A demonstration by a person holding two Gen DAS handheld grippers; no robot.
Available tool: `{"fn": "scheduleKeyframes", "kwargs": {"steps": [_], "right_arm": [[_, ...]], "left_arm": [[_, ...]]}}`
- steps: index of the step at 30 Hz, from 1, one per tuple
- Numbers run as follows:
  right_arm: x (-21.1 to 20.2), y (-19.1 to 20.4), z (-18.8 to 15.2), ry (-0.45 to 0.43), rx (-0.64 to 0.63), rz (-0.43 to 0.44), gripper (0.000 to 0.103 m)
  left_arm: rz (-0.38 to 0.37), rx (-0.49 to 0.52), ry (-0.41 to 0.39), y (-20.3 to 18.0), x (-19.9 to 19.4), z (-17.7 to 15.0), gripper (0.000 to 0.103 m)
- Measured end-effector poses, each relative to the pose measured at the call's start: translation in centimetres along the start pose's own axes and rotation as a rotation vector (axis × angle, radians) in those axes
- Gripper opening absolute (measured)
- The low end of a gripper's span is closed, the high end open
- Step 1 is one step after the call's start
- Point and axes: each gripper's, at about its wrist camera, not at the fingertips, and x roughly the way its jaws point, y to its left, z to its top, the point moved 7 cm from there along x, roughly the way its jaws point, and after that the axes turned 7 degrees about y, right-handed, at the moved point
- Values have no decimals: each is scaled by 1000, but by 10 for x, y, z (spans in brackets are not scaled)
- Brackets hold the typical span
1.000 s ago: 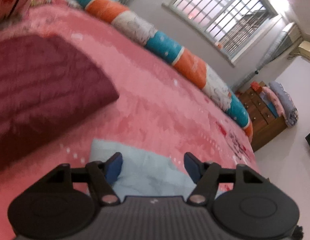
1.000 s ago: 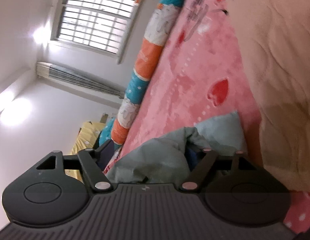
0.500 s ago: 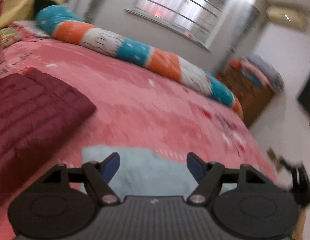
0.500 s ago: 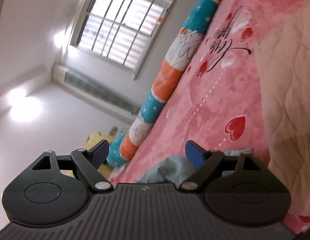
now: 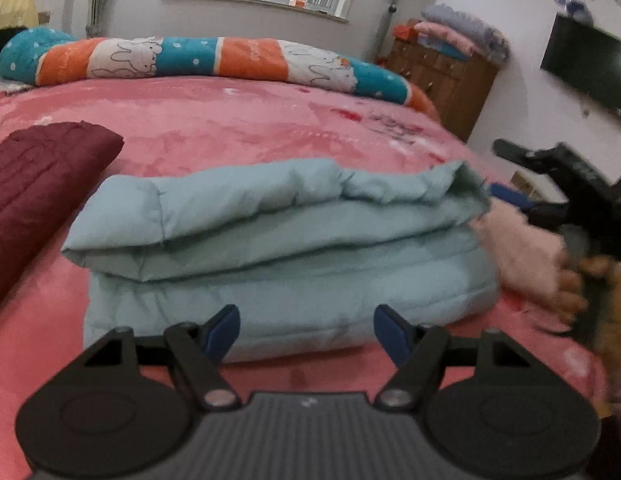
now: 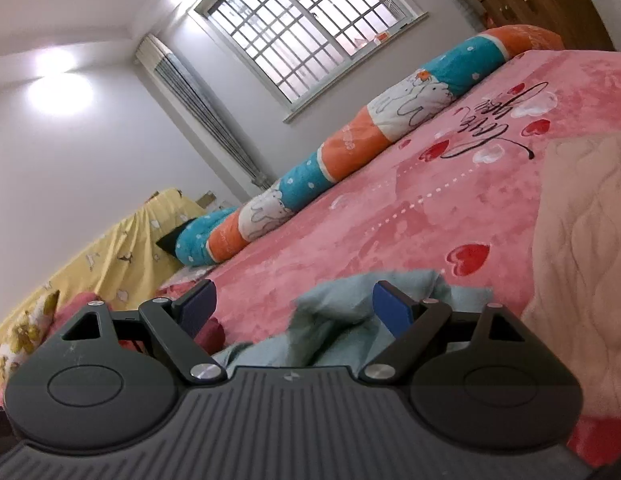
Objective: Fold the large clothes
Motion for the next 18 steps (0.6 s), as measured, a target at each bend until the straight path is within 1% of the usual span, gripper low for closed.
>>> {"fn": "scheduleKeyframes", "kwargs": {"steps": [2,4,7,8,10,13,15,18], "right_arm": [[-1,8,-12,16,-56,-30,103],[1,16,-24,45,-111,-52,103],[15,25,-44,140,-149,-20,103],[22,26,-49,168,-163,-22,103],[38,25,-59,233,-189,-35,103],[53,20,-67,293,-222,-51,103],[60,18,-68,305,-274,-89,103],[67,15,-60,277,-327,-125,103]], "left_arm": [[39,13,14,6,15,0,74],[62,4,25,11,28,3,73],[85,-3,35,21,41,7,73],[97,-3,33,24,45,10,73],[96,-1,28,25,46,14,73],[106,14,-2,27,45,23,73],[109,28,-33,29,43,37,73],[123,36,-97,34,43,72,73]]}}
